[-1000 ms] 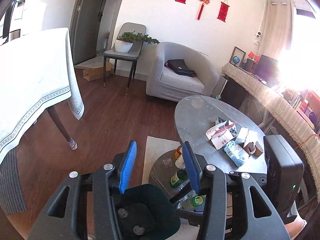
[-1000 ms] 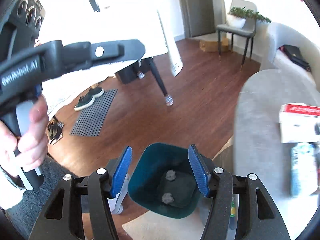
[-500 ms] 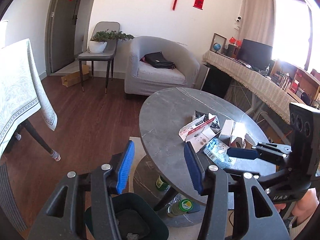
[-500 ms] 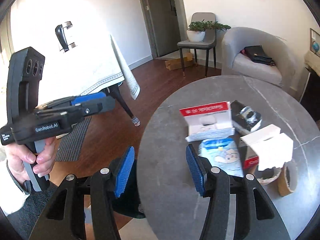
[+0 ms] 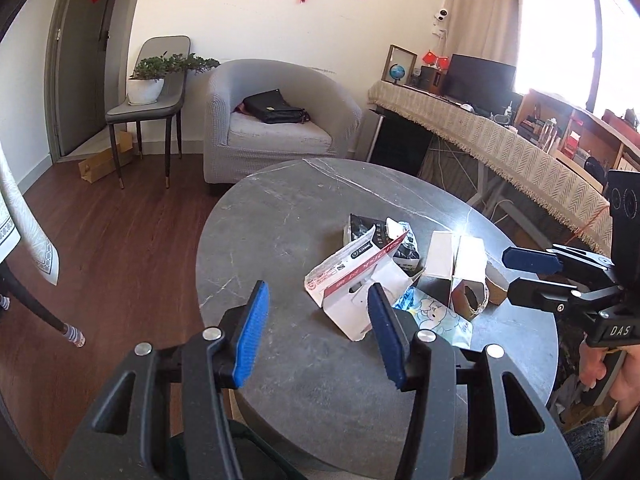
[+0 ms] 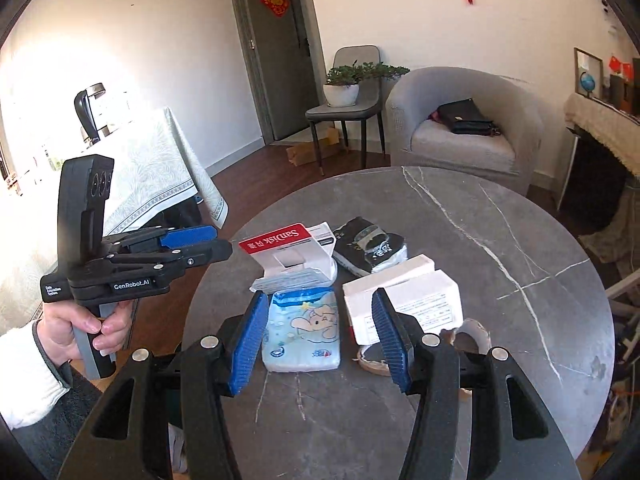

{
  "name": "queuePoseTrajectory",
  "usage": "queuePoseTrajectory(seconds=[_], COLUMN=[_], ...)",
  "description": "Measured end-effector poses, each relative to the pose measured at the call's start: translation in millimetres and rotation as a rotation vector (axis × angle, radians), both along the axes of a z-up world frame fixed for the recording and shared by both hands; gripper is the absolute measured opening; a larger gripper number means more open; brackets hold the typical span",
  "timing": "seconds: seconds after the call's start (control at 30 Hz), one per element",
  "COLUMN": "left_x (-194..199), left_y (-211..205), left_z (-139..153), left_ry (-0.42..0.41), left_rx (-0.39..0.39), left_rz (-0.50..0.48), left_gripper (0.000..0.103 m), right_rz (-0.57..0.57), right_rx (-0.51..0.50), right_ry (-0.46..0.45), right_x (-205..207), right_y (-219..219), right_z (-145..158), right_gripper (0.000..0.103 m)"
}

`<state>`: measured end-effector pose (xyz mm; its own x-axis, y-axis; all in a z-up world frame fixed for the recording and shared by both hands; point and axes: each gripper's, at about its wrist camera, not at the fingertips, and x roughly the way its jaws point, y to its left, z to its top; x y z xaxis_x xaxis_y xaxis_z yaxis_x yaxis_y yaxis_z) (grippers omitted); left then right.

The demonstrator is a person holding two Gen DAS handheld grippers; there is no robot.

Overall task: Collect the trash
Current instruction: 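Move both tools back over the table toward the remaining items, then grasp the SanDisk cardboard package with the left gripper while the right grasps the white paper box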

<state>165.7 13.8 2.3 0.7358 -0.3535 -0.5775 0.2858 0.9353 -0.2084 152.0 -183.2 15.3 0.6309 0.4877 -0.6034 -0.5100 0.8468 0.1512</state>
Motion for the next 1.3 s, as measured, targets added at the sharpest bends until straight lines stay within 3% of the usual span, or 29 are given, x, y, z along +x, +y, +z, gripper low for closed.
queuePoseTrajectory(seconds=[0.33,0.47,0.57,0.63,0.7,0.8,0.9,1.3], left_x=[27,24,23,23,24,26,23,10], left_y=[-17,-25,-35,-39,-42,-38,-35,-27], left_z=[-15,-14,-13,-15,-17,-18,-16,1], left_ry=[0.018,0.012,0.016,0.023,0.030,0.044,0.049,0.032], left_rx=[-0.030,-0.050,-0.039,-0.025,-0.008,-0.023,-0.048,-0.075], left_rz=[-0.092,-0.142,-0.169,-0.168,-0.159,-0.148,-0.144,-0.146], left_gripper=[0.051,0.046,0.042,0.036,0.019,0.007,0.002,0.002], right_rz=[-0.067,-0.087,-0.094,-0.079,-0.052,-0.027,-0.004,0.013], right_rx=[0.036,0.050,0.026,0.005,-0.026,-0.061,-0.086,-0.203], right_ry=[0.023,0.031,0.030,0.034,0.034,0.029,0.025,0.023], right_x=[17,21,22,25,27,31,34,51], right_y=[-44,-56,-56,-53,-46,-36,-27,-8], right_z=[-10,-13,-16,-18,-21,-23,-23,-32], right_gripper=[0.057,0.058,0.068,0.078,0.081,0.083,0.087,0.090])
